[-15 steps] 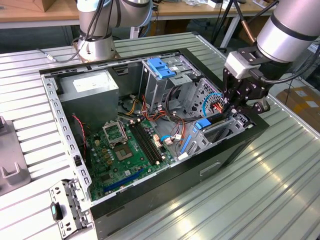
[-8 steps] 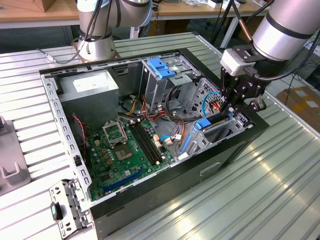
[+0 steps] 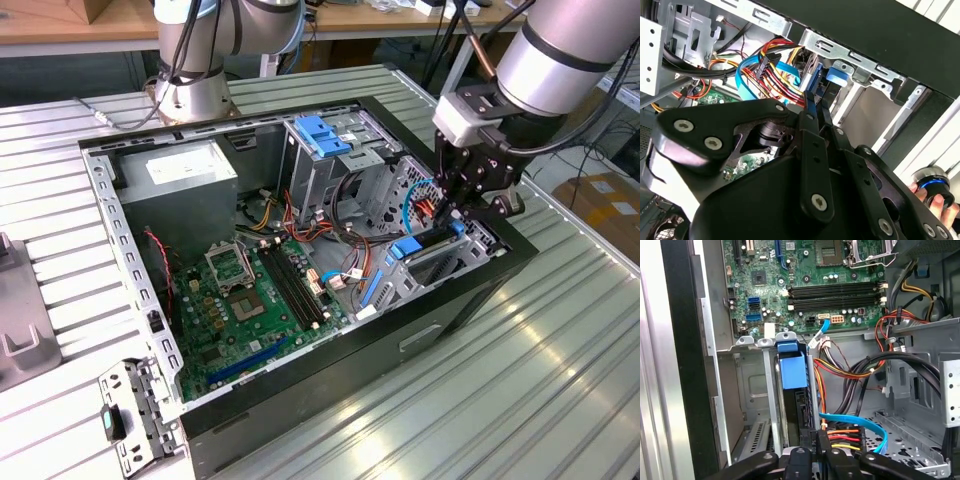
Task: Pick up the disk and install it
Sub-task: 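Insert the first disk wire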
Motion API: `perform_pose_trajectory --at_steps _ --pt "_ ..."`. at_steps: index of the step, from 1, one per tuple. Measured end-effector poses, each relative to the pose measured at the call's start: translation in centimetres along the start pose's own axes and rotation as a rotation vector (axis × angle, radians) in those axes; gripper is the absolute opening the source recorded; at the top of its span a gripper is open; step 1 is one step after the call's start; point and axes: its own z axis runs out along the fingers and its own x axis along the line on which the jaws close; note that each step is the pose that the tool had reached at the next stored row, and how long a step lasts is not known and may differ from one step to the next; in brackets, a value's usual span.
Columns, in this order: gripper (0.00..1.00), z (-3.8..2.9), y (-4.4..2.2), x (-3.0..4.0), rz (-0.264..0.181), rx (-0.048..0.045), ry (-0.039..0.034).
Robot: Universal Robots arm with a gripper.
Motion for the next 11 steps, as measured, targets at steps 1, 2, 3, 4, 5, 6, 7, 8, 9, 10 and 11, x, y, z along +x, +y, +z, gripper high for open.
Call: perform_pose_trajectory --at_steps 1,2,3,4,5,6,7,8,9,10,11 --pt "0.17 0.0 0.0 0.0 -0.004 -0.0003 -0.0002" --pt "0.17 0.0 0.0 0.0 -0.004 -0.0003 -0.0002" --pt "0.17 0.0 -0.01 0.0 -0.004 -0.0003 -0.0002" --pt "0.17 0.0 -0.01 0.0 -0.004 -0.0004 -0.0002" --pt "0.17 0.0 -0.01 0.0 -0.004 -0.0024 -0.0001" --pt "0.17 0.04 -0.01 0.01 -0.003 -0.0171 0.0014" --pt "0.17 0.05 -0.01 0.01 -0.002 -0.0309 0.0031" --pt "0.17 0.06 -0.01 0.0 -0.001 -0.0432 0.0047" --pt "0.17 0.06 -0.01 0.0 -0.001 -0.0498 0.0055" --pt "0.17 0.06 0.0 0.0 -0.001 -0.0526 0.0059" --pt "0.17 0.07 0.0 0.01 -0.001 -0.0527 0.0058"
